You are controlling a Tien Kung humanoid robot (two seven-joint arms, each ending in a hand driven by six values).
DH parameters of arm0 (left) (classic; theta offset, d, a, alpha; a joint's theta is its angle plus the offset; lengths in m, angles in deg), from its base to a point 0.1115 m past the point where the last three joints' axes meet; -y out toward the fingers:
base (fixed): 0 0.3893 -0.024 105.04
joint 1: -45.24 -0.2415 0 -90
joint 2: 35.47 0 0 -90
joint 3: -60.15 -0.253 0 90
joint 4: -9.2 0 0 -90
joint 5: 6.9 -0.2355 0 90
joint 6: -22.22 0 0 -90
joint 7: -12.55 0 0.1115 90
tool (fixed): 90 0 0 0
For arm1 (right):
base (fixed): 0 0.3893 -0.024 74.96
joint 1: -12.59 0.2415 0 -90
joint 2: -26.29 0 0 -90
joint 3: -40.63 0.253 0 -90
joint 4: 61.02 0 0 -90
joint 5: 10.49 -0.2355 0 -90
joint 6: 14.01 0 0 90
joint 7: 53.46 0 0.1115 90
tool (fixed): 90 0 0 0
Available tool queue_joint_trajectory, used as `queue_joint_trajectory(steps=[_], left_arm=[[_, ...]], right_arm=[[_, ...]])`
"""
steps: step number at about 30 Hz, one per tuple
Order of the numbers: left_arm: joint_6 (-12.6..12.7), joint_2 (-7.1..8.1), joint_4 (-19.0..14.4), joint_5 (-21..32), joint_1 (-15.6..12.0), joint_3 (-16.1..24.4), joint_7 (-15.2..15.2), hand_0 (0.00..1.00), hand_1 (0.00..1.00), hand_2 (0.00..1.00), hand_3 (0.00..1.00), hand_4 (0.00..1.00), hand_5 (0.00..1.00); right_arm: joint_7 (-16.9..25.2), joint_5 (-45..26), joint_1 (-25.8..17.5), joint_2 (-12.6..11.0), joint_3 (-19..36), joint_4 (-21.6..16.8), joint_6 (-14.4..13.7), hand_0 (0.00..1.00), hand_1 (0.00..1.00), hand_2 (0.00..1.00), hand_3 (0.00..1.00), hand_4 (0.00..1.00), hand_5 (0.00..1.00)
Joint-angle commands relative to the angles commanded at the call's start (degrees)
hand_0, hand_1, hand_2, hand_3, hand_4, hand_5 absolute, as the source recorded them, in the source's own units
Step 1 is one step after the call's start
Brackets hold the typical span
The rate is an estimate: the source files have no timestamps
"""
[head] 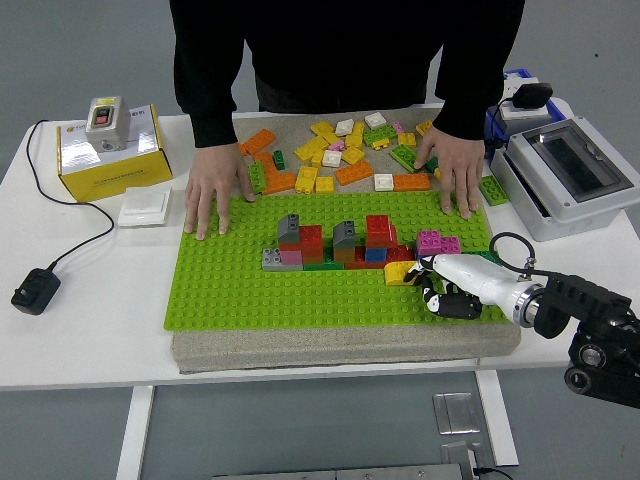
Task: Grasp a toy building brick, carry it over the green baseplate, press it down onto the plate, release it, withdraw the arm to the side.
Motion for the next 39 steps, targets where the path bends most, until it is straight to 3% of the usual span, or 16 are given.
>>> queue_joint_trajectory(steps=[15, 27, 39], left_arm=[[-0.2, -0.11, 0.0, 0.2, 0.0, -0.1, -0.3, 0.686, 0.634, 0.562, 0.647, 0.097, 0.536], [-0.3, -0.05, 0.0, 0.5, -0.3, 0.0, 0.1, 0.686, 0.634, 0.561, 0.645, 0.1, 0.537], [-0.6, -0.08, 0.0, 0.6, -0.4, 0.1, 0.0, 0.687, 0.635, 0.561, 0.646, 0.102, 0.535]], right_arm=[[0.0, 0.1, -0.3, -0.1, 0.5, 0.2, -0.1, 0.224, 0.263, 0.734, 0.739, 0.002, 0.358], [-1.7, 2.4, -0.6, -2.1, 4.0, -4.7, -0.2, 0.223, 0.262, 0.734, 0.736, 0.002, 0.36], [-1.2, 1.2, 0.3, 0.2, 2.2, -1.6, 0.3, 0.221, 0.26, 0.727, 0.726, 0.002, 0.38]])
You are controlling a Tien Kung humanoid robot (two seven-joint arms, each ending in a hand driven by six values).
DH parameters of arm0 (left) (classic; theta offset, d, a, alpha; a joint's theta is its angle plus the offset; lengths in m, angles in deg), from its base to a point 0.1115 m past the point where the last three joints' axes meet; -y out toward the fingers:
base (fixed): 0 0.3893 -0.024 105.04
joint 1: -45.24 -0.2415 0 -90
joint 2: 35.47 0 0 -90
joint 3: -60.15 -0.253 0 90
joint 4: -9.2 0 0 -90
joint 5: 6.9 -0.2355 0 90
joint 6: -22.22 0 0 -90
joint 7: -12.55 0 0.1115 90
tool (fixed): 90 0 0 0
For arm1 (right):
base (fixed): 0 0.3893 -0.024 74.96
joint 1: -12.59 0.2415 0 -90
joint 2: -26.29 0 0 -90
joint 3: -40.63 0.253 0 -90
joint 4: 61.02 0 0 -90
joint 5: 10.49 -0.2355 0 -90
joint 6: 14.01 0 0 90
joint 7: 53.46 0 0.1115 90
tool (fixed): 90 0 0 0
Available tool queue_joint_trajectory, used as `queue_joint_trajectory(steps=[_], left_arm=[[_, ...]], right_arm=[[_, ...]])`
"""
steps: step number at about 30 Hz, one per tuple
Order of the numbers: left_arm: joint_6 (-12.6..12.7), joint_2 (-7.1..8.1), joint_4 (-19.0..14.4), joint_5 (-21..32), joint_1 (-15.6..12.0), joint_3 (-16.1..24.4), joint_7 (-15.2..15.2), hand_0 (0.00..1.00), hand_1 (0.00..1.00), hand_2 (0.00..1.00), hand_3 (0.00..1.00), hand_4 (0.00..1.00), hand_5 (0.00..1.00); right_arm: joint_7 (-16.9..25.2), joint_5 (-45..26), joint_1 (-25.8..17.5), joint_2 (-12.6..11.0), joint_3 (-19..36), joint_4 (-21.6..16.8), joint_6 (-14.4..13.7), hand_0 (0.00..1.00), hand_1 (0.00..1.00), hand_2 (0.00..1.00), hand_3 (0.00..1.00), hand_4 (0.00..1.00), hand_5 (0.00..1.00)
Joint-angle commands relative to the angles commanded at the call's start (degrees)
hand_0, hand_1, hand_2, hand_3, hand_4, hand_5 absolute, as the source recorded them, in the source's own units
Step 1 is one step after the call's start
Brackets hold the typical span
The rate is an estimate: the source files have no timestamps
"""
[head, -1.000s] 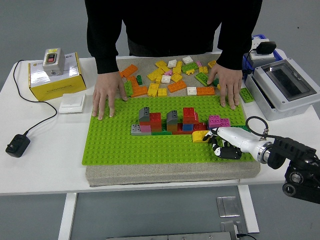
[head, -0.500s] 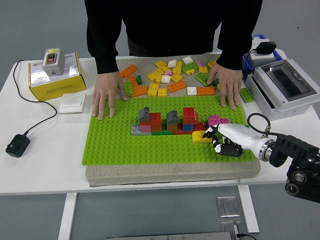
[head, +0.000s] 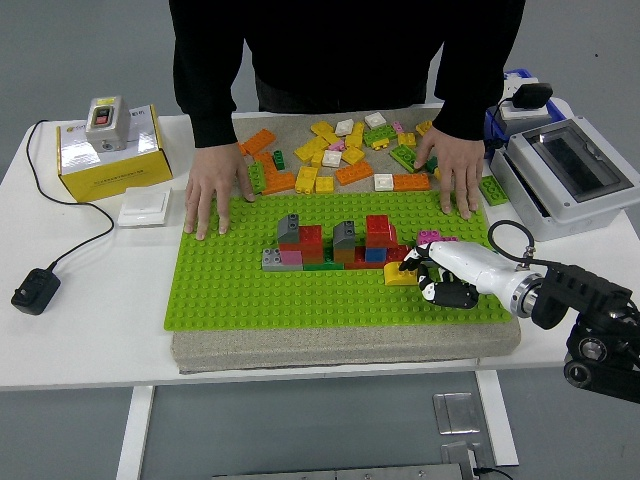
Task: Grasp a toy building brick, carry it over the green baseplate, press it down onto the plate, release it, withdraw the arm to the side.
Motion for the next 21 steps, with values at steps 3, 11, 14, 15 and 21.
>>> queue_joint_trajectory(steps=[3, 11, 14, 15, 21], left_arm=[[-0.1, -0.01, 0.0, 0.1, 0.0, 0.2, -0.1, 0.687, 0.635, 0.561, 0.645, 0.103, 0.535], [-0.5, -0.03, 0.0, 0.1, 0.0, 0.7, -0.4, 0.687, 0.635, 0.561, 0.643, 0.106, 0.534], [-0.6, -0.03, 0.0, 0.1, 0.0, 0.8, -0.5, 0.687, 0.635, 0.56, 0.642, 0.108, 0.534], [-0.7, -0.03, 0.0, 0.1, 0.0, 0.9, -0.5, 0.687, 0.635, 0.56, 0.642, 0.108, 0.534], [-0.8, -0.04, 0.0, 0.3, 0.0, 0.9, -0.6, 0.687, 0.635, 0.56, 0.642, 0.114, 0.529]], right_arm=[[0.5, -0.6, 0.1, 0.7, -0.6, 1.2, -0.2, 0.221, 0.26, 0.729, 0.713, 0.002, 0.388], [0.5, -0.2, 0.2, 1.5, -0.1, 2.2, -0.4, 0.22, 0.26, 0.732, 0.707, 0.002, 0.388], [0.4, -0.1, 0.2, 1.6, 0.1, 2.3, -0.5, 0.22, 0.26, 0.732, 0.707, 0.002, 0.391], [0.4, 0.0, 0.2, 1.6, 0.1, 2.2, -0.5, 0.22, 0.26, 0.732, 0.707, 0.002, 0.391], [0.4, -0.1, 0.2, 1.6, 0.4, 2.1, -0.5, 0.217, 0.26, 0.73, 0.705, 0.002, 0.393]])
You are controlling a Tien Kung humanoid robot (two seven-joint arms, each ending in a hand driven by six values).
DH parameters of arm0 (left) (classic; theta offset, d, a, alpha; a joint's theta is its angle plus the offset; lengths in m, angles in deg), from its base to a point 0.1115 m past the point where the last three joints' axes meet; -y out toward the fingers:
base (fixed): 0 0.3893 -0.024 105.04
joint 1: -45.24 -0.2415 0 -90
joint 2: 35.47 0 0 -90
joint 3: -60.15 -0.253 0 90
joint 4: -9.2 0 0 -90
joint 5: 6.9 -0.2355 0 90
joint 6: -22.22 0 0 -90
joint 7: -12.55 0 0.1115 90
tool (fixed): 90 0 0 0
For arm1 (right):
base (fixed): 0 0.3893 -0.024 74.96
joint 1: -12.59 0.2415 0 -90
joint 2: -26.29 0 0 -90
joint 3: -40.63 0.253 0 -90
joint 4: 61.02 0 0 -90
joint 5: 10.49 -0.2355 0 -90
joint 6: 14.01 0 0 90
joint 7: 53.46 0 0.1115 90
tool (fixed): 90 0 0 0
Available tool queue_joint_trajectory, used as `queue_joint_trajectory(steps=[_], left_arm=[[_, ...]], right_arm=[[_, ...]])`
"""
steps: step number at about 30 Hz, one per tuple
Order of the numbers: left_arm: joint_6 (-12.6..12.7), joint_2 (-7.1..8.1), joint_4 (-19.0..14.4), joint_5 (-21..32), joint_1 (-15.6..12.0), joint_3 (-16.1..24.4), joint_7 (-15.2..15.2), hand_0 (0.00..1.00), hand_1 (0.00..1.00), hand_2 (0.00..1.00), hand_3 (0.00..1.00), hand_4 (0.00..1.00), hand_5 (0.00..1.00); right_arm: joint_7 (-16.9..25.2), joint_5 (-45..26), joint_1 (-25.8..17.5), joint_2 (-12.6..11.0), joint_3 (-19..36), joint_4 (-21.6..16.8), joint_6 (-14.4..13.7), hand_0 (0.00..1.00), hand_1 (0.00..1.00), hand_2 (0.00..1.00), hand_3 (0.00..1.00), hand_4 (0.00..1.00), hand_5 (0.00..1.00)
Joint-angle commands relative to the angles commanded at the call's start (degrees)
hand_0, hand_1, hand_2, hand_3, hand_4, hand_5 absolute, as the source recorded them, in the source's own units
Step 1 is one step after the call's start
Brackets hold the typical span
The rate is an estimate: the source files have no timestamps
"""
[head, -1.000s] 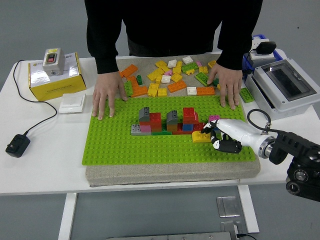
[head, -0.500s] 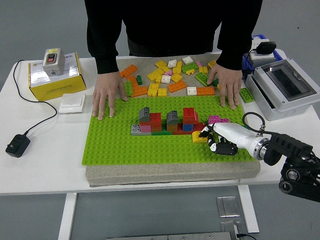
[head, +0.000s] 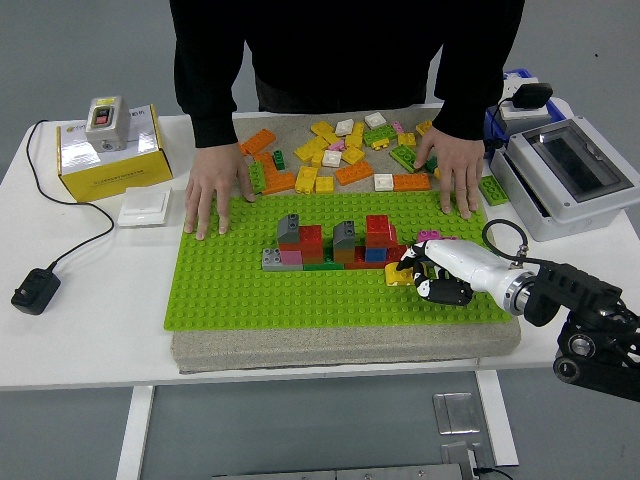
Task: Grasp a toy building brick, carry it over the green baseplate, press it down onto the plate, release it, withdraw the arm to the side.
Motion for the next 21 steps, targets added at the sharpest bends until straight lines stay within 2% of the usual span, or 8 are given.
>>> queue_joint_trajectory(steps=[12, 21], left_arm=[[-0.4, -0.1, 0.0, 0.2, 0.2, 0.3, -0.6, 0.686, 0.634, 0.56, 0.642, 0.12, 0.529], [-0.3, -0.11, 0.0, 0.5, 0.2, 0.3, -1.1, 0.686, 0.634, 0.559, 0.641, 0.126, 0.532]], right_arm=[[1.1, -1.9, -0.2, 1.1, -0.6, 3.1, 0.0, 0.217, 0.26, 0.728, 0.702, 0.002, 0.398], [1.2, -2.0, -0.2, 1.2, -0.6, 3.4, 0.0, 0.217, 0.259, 0.727, 0.701, 0.002, 0.399]])
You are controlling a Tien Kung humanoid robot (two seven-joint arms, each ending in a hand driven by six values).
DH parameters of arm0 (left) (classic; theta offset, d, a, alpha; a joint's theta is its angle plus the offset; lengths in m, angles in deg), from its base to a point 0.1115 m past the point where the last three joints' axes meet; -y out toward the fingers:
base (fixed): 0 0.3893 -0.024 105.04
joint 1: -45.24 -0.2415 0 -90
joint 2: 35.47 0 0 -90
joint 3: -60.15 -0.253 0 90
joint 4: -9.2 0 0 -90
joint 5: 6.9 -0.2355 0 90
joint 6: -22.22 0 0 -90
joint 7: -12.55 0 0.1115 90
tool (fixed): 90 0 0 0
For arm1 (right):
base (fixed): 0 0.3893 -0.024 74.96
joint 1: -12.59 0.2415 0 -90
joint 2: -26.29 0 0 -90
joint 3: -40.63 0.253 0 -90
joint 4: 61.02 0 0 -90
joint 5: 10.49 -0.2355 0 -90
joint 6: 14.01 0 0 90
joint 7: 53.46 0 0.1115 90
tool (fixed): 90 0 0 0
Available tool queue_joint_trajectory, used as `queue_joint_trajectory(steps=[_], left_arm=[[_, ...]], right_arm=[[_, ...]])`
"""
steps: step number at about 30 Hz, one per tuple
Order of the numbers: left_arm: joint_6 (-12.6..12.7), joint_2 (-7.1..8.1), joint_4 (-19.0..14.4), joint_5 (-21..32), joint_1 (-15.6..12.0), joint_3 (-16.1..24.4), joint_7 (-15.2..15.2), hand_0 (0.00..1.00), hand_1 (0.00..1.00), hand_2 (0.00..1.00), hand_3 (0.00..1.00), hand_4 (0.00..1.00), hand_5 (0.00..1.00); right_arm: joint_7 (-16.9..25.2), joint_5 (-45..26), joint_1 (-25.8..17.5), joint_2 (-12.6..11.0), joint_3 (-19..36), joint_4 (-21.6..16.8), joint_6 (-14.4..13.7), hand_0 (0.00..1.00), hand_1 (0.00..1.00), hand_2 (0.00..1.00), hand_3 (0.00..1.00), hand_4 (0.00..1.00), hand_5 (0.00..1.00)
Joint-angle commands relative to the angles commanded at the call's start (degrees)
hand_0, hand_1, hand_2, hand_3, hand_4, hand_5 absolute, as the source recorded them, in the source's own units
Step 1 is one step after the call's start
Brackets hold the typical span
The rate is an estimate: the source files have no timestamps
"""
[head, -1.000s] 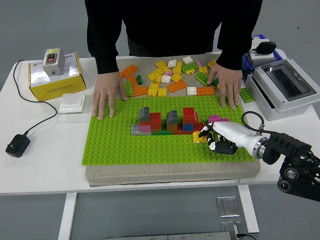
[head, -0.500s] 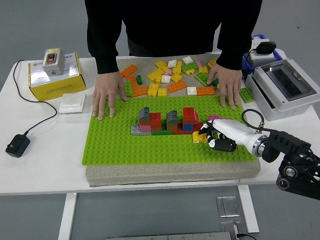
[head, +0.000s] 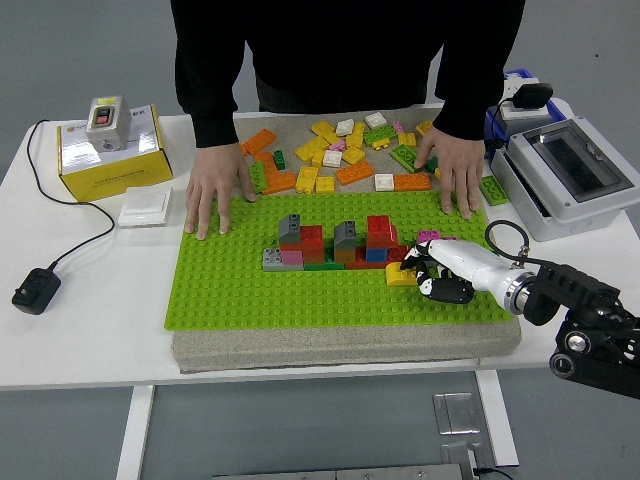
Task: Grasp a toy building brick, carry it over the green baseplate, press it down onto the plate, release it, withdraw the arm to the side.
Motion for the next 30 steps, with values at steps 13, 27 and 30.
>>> queue_joint_trajectory(steps=[13, 27, 30], left_arm=[[0.2, 0.0, 0.0, 0.4, 0.0, -0.3, -0.3, 0.684, 0.632, 0.555, 0.637, 0.134, 0.533], [0.3, -0.1, 0.0, 0.6, -0.3, -0.5, -0.2, 0.681, 0.63, 0.556, 0.636, 0.135, 0.536], [0.4, -0.09, 0.0, 0.5, -0.3, -0.5, -0.2, 0.681, 0.63, 0.556, 0.636, 0.135, 0.536]], right_arm=[[-0.1, 0.5, -0.5, 0.1, 0.1, -0.4, -0.1, 0.215, 0.258, 0.723, 0.699, 0.002, 0.4], [-0.6, 1.9, -1.0, -0.8, 1.3, -2.6, -0.5, 0.213, 0.258, 0.722, 0.697, 0.002, 0.403], [-0.5, 1.7, -1.0, -0.6, 0.9, -2.4, -0.5, 0.213, 0.258, 0.722, 0.697, 0.002, 0.403]])
